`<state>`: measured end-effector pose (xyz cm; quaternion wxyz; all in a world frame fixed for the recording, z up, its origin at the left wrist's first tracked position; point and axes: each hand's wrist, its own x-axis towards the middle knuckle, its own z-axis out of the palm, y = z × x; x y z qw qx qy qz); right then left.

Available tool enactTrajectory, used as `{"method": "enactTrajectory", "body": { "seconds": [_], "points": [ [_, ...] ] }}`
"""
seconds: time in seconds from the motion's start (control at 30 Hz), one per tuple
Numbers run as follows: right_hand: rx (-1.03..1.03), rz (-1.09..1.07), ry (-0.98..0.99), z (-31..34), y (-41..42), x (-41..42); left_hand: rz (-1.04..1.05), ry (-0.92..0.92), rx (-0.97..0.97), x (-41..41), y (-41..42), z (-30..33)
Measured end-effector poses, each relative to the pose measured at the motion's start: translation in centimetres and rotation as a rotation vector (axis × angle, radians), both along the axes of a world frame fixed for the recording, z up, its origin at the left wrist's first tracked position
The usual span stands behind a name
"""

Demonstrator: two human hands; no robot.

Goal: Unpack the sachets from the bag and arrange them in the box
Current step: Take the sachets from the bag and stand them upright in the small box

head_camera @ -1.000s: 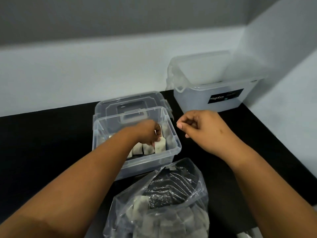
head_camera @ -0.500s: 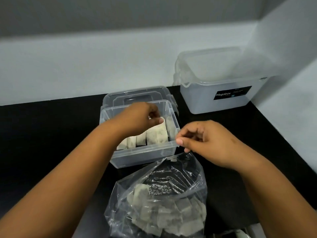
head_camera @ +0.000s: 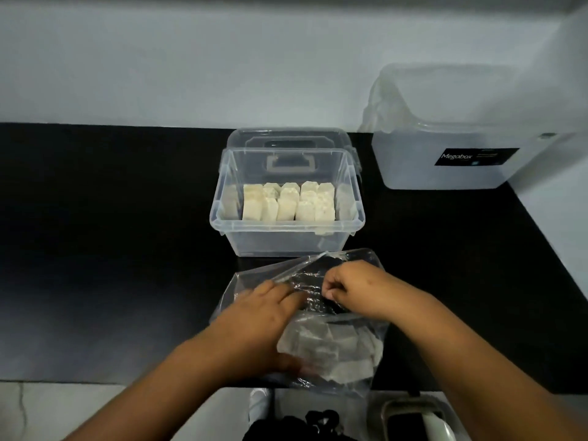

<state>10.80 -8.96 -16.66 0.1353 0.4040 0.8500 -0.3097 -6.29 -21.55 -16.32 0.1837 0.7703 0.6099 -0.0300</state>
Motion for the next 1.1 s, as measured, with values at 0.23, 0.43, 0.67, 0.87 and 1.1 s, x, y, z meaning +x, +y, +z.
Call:
{"method": "enactTrajectory", "body": {
  "seconds": [0.23, 0.43, 0.67, 0.87, 1.1],
  "points": [
    [-0.132, -0.084, -0.014, -1.0, -0.2, -0.7, 0.138, 0.12, 0.235, 1.6, -1.0, -4.9],
    [-0.238, -0.08, -0.015, -1.4, -0.5, -0.1, 0.126, 0.034, 0.447, 2.2, -2.2, -5.4],
    [-0.159, 0.035, -0.036, -1.6, -1.1, -0.4, 0.116, 0.048, 0.545, 2.1, -2.8, -6.5],
    [-0.156, 0.084, 0.039, -2.3, -1.9, -0.7, 0.114, 0.016, 0.607, 2.0, -3.0, -6.9],
    [-0.174, -0.076, 0.154, -3.4, -1.8, -0.8, 0.107, 0.003, 0.61, 1.8, -2.8, -7.2]
  ]
}}
